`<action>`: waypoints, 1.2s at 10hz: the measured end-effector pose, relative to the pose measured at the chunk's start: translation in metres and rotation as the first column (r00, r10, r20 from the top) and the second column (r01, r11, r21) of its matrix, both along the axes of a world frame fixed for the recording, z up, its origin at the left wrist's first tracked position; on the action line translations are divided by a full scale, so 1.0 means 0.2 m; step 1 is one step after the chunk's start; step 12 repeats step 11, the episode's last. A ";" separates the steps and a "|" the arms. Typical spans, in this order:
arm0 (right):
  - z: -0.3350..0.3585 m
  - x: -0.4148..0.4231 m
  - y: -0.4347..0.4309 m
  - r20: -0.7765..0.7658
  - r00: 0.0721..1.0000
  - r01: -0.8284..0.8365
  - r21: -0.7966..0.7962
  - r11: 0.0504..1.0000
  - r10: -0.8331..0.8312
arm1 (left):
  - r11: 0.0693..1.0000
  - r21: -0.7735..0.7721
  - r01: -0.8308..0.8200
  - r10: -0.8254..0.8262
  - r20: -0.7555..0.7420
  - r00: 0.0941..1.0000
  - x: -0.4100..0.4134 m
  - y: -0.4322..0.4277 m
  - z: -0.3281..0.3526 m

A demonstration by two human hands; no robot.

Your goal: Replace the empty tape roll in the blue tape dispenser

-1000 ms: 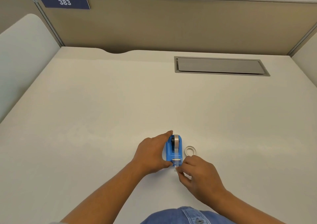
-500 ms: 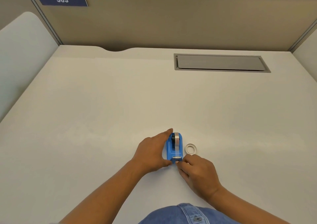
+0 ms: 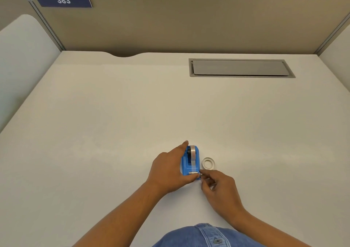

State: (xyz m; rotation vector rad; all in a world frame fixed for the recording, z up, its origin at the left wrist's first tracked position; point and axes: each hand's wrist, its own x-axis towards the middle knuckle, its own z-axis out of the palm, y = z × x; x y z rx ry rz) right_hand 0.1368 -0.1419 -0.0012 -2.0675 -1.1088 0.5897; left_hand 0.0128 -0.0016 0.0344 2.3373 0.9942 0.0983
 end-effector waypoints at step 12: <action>-0.02 -0.01 0.01 0.028 0.999 -0.018 0.029 0.999 0.017 | 0.997 0.056 0.045 -0.046 0.006 0.999 0.03 -0.02 0.00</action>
